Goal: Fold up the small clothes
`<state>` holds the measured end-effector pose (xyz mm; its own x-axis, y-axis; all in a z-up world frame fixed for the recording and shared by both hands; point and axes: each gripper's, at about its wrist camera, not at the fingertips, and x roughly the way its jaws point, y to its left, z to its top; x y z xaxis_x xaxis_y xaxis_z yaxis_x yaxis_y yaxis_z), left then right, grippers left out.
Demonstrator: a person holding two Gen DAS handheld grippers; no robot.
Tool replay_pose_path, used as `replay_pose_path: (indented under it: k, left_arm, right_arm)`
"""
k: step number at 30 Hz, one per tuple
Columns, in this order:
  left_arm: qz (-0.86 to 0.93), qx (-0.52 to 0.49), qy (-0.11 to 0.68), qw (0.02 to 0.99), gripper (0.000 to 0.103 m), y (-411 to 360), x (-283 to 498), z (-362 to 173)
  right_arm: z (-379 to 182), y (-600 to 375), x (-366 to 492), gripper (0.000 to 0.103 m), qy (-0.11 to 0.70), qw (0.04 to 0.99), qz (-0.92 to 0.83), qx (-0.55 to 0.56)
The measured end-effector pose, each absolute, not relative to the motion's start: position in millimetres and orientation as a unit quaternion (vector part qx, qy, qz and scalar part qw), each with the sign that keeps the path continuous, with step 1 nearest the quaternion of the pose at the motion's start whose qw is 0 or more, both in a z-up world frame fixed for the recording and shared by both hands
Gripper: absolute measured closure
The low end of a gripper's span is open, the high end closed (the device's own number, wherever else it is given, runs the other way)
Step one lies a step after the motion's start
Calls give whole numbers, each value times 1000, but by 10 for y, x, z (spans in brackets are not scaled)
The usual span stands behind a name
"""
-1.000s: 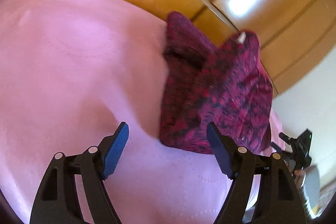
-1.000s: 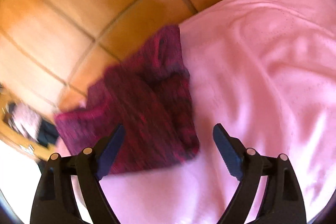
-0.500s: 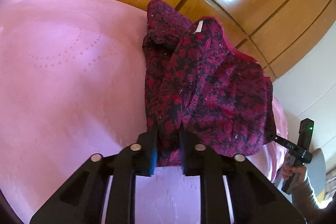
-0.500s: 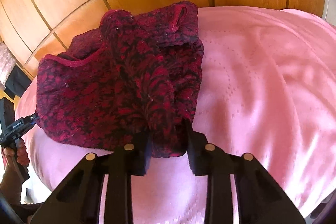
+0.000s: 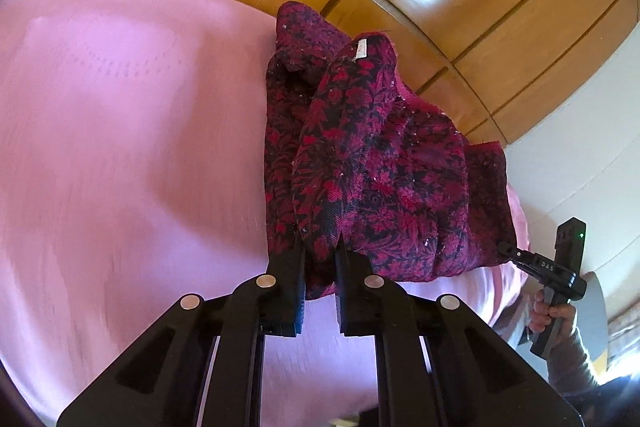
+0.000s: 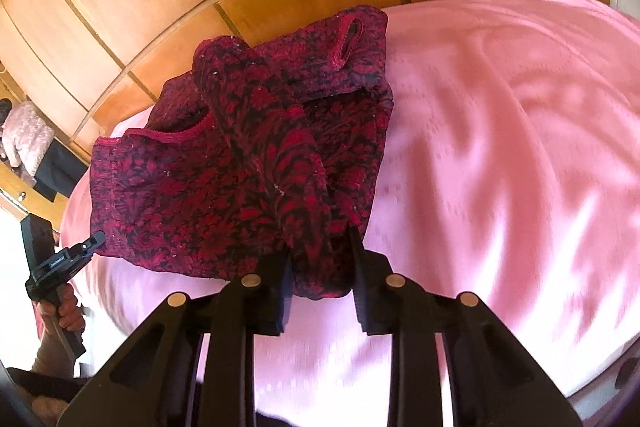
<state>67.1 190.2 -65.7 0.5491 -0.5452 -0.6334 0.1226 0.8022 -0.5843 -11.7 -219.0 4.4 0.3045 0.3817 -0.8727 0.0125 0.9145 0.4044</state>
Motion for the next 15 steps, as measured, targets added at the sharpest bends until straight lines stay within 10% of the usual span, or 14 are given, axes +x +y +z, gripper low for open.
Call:
replay_pose_path:
  k: [9,15]
  left_arm:
    - [-207,-230,476,823,92,1822,88,-639]
    - [-174,-158,448,862,77,1803,213,-356]
  right_arm:
    - [-30,-2313,-423,79,624,758,114,156]
    - [194,-2143,-169,54,587,796,95,117]
